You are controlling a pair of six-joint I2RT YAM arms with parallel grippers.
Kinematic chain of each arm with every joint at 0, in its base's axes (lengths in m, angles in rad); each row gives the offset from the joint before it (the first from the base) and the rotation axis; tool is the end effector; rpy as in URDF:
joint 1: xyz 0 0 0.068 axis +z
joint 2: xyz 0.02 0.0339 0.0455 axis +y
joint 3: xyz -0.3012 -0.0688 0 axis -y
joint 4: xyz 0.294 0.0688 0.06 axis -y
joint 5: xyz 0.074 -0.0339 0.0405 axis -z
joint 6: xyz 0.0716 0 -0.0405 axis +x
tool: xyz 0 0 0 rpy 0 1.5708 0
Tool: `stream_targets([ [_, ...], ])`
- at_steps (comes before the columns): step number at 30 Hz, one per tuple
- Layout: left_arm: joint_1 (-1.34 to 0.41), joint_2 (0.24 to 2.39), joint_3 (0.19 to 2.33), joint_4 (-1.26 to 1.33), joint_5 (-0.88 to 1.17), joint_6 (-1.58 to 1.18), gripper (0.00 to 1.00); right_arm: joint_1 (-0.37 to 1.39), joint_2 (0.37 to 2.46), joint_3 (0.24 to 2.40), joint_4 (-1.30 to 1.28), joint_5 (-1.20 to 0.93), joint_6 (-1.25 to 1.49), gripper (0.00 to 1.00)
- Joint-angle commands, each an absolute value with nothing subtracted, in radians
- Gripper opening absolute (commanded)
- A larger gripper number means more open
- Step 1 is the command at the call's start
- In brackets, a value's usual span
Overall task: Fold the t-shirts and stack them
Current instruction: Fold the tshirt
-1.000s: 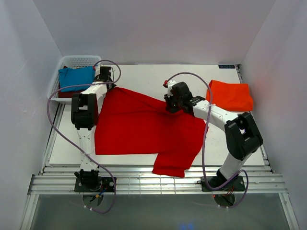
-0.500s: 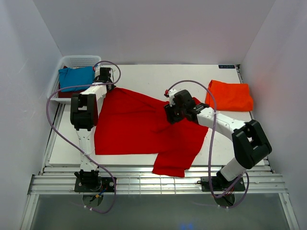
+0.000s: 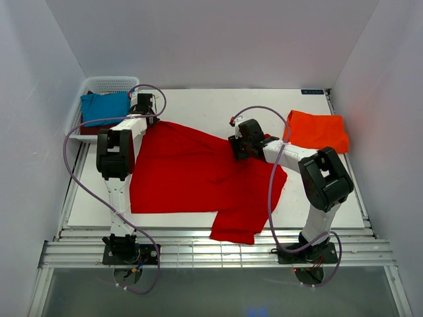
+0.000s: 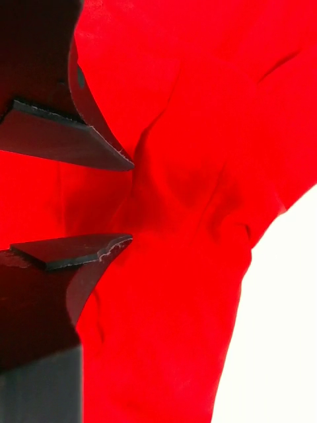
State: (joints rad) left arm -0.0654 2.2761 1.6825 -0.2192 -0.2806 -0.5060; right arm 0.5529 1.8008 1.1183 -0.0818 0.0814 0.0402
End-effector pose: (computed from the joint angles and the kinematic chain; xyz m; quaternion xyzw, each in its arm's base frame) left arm 0.5907 -0.0188 0.1244 -0.2515 0.8864 0.0214 0.3881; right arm 0.3942 0.2364 0.1673 -0.2176 0.8930 0.0788 0.3859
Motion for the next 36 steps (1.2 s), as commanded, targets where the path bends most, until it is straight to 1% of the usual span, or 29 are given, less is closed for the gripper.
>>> stream_targets([
  [1, -0.058, 2.226, 1.654, -0.276, -0.279, -0.500, 0.00, 0.557, 1.789, 1.167, -0.023, 0.031, 0.025, 0.49],
  [8, -0.058, 2.227, 1.654, -0.275, -0.276, -0.497, 0.00, 0.557, 1.773, 1.135, -0.020, 0.009, 0.035, 0.49],
  [11, -0.058, 2.230, 1.654, -0.276, -0.276, -0.497, 0.00, 0.558, 1.775, 1.131, -0.017, -0.043, 0.043, 0.49],
  [27, -0.058, 2.230, 1.651, -0.276, -0.285, -0.495, 0.00, 0.578, 1.862, 1.163, -0.051, -0.115, 0.055, 0.48],
  [29, -0.058, 2.229, 1.652, -0.275, -0.288, -0.494, 0.00, 0.581, 1.867, 1.164, -0.051, -0.110, 0.054, 0.47],
  [31, -0.058, 2.226, 1.654, -0.275, -0.290, -0.494, 0.00, 0.581, 1.874, 1.164, -0.052, -0.103, 0.054, 0.43],
  [35, -0.058, 2.226, 1.654, -0.275, -0.290, -0.491, 0.00, 0.583, 1.871, 1.170, -0.057, -0.084, 0.052, 0.33],
  [36, -0.058, 2.226, 1.655, -0.275, -0.290, -0.489, 0.00, 0.584, 1.868, 1.170, -0.061, -0.081, 0.051, 0.32],
])
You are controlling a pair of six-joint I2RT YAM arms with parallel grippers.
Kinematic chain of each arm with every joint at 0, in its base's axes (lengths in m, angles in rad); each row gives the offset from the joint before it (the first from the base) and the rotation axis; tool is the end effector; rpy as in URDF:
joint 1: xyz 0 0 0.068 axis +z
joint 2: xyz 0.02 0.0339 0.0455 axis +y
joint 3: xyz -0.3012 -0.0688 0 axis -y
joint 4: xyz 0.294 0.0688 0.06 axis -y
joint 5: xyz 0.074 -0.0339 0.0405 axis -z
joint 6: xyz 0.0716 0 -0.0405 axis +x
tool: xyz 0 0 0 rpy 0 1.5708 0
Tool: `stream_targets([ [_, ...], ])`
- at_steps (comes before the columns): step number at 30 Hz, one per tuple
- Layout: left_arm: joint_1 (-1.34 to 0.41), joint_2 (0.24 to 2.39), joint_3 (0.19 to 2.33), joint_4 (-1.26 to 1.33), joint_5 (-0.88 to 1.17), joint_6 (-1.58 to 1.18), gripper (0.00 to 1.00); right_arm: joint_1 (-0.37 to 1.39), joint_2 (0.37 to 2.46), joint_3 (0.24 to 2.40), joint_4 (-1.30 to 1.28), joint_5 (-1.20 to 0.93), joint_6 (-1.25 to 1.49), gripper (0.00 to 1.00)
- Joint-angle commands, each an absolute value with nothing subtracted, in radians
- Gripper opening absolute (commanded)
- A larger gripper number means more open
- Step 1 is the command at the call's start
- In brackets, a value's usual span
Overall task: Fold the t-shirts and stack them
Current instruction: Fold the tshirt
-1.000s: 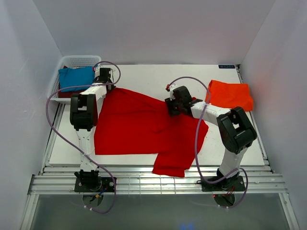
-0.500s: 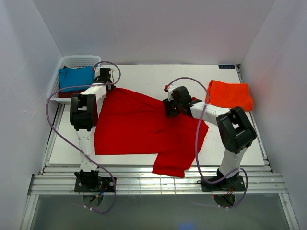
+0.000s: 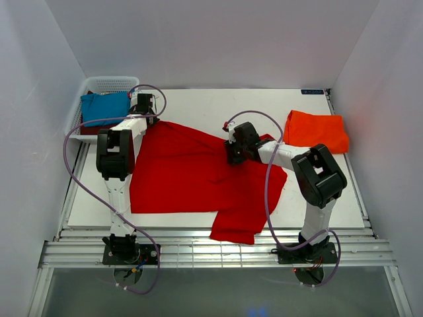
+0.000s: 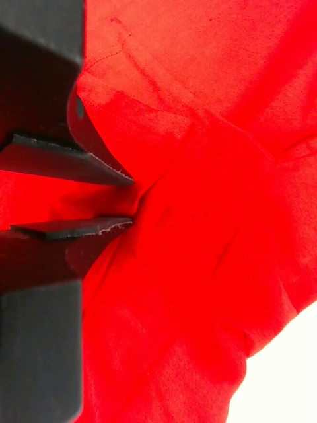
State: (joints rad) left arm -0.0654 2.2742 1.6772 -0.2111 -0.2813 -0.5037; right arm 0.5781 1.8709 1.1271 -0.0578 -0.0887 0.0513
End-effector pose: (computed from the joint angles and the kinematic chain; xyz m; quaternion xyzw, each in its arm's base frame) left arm 0.5904 -0.0187 0.1243 -0.2507 0.8857 0.0214 0.3902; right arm 0.3877 0.2606 0.1419 -0.2572 0.8898 0.1551 0.3437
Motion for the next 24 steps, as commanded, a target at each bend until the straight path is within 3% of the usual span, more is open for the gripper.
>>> stream_targets([
  [1, -0.057, 2.226, 1.655, -0.275, -0.288, -0.491, 0.00, 0.586, 1.865, 1.177, -0.063, -0.072, 0.049, 0.32],
  [6, -0.058, 2.227, 1.654, -0.276, -0.282, -0.491, 0.00, 0.584, 1.839, 1.186, -0.080, -0.035, 0.032, 0.31],
  [12, -0.057, 2.224, 1.654, -0.276, -0.281, -0.491, 0.00, 0.584, 1.812, 1.189, -0.086, -0.025, 0.023, 0.08],
  [18, -0.058, 2.221, 1.654, -0.281, -0.279, -0.491, 0.00, 0.586, 1.773, 1.187, -0.083, -0.019, 0.023, 0.08],
  [24, -0.058, 2.191, 1.654, -0.288, -0.311, -0.488, 0.00, 0.574, 1.666, 1.273, -0.175, 0.194, 0.012, 0.08],
])
